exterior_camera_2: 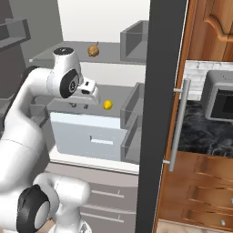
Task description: Grab the onion and lemon from the fridge, place them in the blender, close the lid, and turn on the blender to create a marinade.
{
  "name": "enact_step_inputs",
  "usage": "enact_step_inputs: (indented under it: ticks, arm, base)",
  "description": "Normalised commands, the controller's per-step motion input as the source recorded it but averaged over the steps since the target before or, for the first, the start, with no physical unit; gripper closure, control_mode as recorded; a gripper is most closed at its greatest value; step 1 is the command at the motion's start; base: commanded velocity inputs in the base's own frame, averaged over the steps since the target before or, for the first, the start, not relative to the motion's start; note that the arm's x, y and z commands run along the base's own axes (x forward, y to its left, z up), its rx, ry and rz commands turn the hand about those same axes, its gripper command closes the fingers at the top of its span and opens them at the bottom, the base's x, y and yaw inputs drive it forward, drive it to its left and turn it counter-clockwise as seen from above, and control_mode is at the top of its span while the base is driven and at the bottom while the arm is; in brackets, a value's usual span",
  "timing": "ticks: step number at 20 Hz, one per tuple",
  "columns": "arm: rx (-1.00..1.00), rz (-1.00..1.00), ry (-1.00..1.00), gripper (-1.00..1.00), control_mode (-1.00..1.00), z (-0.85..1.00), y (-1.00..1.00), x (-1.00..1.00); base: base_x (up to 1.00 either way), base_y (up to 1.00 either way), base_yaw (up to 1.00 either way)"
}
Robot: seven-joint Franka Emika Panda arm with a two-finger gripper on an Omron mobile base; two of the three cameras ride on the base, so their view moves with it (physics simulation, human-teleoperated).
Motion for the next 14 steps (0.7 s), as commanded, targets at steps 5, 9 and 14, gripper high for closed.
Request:
enact_step_inputs:
  ticks: [5,9,14]
  arm:
    - [0.0,0.0,-0.04,-1.0,-1.0,-0.5,-0.1,0.69]
    - [0.0,-0.06,0.01,-1.0,-1.0,-0.74,-0.08,1.0]
    - [0.0,-0.15,0.04,-1.0,-1.0,-0.17,0.0,0.64]
  base:
    - [0.0,0.0,0.0]
    - [0.0,0.0,0.0]
    - [0.0,0.0,0.0]
